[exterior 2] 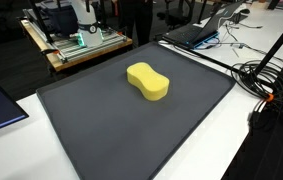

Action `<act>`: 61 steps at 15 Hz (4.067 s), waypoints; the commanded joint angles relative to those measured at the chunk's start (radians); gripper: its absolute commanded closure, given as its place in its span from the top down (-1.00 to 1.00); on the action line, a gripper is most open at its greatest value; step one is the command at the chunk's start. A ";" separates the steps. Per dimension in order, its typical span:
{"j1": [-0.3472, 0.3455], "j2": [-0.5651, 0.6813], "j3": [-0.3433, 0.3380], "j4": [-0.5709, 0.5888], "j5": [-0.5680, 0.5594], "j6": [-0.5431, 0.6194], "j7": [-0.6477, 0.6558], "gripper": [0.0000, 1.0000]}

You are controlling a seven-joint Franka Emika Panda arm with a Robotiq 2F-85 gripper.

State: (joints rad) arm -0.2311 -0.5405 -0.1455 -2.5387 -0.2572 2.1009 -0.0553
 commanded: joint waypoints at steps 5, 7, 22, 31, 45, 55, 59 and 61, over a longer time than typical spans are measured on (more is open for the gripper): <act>0.113 0.019 0.032 0.031 0.096 -0.002 -0.029 1.00; 0.176 0.041 0.063 0.045 0.145 -0.017 -0.034 1.00; 0.306 0.325 0.247 0.224 0.106 -0.030 0.006 1.00; 0.338 0.511 0.301 0.398 0.106 -0.058 0.138 1.00; 0.454 0.996 0.227 0.996 0.086 -0.354 0.677 1.00; 0.352 1.192 0.140 1.352 0.358 -0.519 0.879 1.00; 0.301 1.240 0.115 1.445 0.426 -0.560 0.994 1.00; 0.265 1.236 0.110 1.451 0.451 -0.538 0.999 1.00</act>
State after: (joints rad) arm 0.0740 0.6677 -0.0247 -1.1594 0.1340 1.5859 0.9058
